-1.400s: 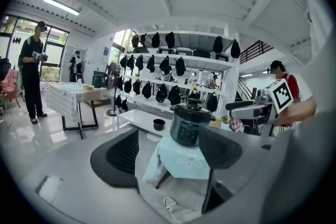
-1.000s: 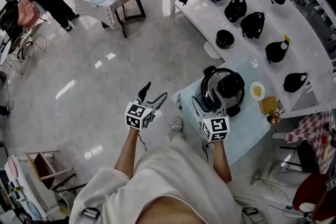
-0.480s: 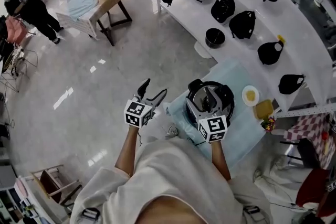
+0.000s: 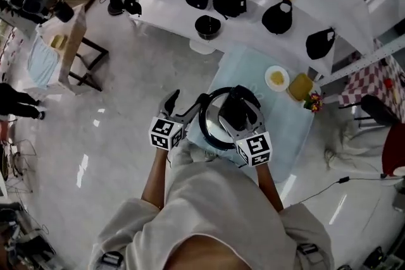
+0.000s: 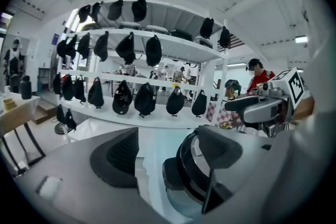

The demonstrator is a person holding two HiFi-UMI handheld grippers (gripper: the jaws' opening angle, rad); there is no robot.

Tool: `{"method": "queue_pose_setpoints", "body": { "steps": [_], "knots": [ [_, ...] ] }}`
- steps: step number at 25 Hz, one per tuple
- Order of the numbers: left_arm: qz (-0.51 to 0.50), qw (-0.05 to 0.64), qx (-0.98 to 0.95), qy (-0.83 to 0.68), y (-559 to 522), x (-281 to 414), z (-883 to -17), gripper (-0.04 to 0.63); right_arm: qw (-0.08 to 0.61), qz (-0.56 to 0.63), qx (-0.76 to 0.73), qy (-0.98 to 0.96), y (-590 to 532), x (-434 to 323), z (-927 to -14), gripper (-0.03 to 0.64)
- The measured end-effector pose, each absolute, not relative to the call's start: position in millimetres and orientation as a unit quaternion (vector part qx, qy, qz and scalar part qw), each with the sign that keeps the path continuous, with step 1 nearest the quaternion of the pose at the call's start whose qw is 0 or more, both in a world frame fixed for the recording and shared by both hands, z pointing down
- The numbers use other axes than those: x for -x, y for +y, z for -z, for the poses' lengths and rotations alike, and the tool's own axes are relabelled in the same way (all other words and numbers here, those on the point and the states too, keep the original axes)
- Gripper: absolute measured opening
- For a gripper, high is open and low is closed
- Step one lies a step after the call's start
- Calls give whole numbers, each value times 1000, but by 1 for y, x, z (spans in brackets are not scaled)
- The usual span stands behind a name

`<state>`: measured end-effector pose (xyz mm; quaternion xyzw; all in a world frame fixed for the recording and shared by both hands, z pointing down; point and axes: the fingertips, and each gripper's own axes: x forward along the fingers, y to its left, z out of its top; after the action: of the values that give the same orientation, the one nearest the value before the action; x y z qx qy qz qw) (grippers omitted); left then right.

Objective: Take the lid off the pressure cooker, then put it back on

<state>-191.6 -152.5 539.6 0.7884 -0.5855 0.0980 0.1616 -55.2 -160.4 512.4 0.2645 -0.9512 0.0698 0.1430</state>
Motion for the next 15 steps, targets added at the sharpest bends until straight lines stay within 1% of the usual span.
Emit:
{"method": "queue_pose_setpoints", "body": {
  "steps": [5, 15],
  "knots": [
    [-112, 153, -851, -489, -201, 163, -547, 339, 157, -84, -342, -923, -177, 35, -523, 333],
    [-116, 149, -906, -380, -239, 159, -550, 339, 208, -103, -408, -883, -171, 44, -539, 334]
  ]
}}
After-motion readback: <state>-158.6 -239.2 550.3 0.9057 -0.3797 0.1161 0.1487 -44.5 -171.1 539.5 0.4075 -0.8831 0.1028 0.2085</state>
